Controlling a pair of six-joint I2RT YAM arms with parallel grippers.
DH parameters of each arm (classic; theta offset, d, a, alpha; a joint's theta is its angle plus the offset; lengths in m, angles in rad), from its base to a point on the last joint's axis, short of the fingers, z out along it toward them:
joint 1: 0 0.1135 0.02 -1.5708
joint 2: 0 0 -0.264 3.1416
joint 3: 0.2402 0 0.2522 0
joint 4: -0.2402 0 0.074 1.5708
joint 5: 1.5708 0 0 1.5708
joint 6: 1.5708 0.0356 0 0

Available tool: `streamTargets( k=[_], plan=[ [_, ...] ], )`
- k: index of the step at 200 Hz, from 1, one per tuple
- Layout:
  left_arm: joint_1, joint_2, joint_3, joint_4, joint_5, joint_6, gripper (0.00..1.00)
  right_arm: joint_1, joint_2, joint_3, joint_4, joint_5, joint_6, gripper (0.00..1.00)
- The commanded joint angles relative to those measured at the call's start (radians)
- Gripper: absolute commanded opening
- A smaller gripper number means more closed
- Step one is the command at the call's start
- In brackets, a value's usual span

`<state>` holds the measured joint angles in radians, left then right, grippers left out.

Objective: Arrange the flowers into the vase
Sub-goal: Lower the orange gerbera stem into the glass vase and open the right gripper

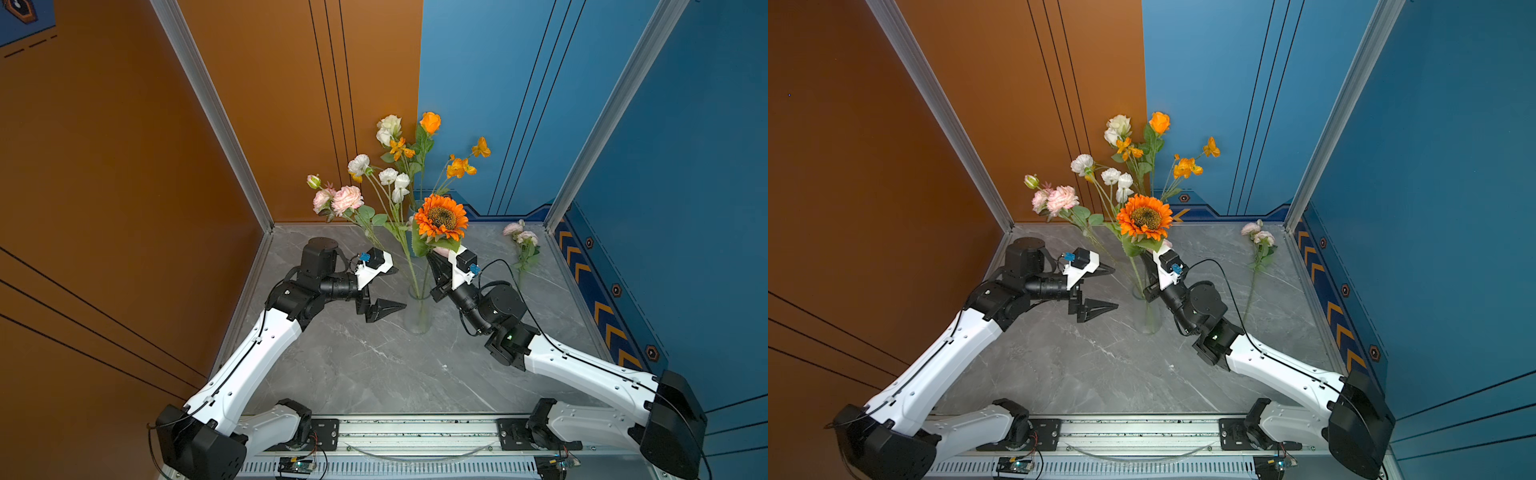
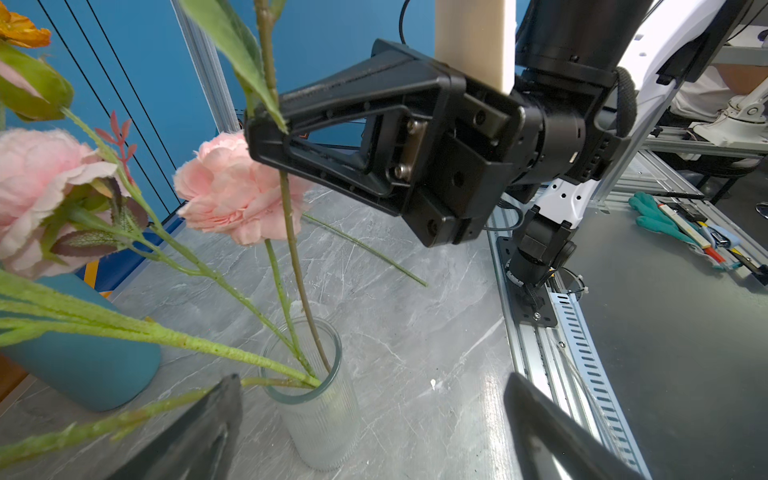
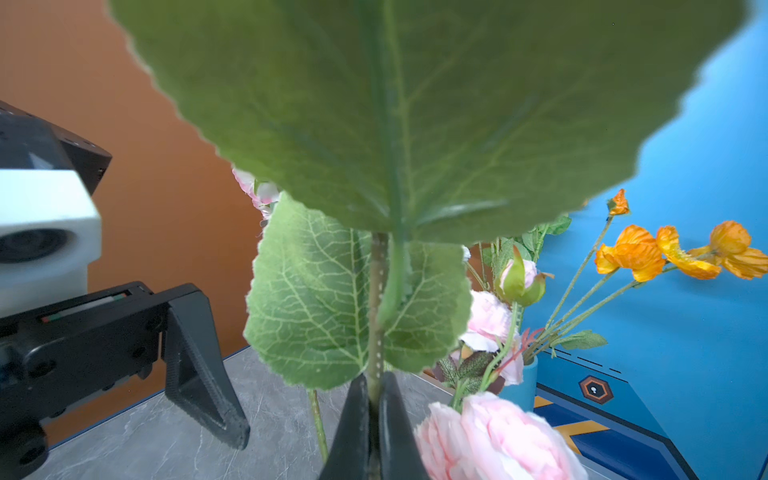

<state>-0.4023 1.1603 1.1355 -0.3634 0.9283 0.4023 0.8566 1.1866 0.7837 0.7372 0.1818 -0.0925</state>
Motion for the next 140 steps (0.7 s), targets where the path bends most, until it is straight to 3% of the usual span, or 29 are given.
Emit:
streamTargets(
  k=[1,62,140],
  plan=[
    [-0.008,0.006,0.024,-0.016,0.021,-0.004,0.98,0.01,0.031,-0.017,0.068,0.067,0.019,0.0],
    [-0.01,0.009,0.023,-0.016,0.017,-0.003,0.98,0.032,0.119,0.009,0.054,0.076,0.016,0.0],
    [-0.007,0.007,0.022,-0.016,0.015,-0.001,0.98,0.035,0.125,0.025,-0.036,0.1,0.03,0.14]
  ],
)
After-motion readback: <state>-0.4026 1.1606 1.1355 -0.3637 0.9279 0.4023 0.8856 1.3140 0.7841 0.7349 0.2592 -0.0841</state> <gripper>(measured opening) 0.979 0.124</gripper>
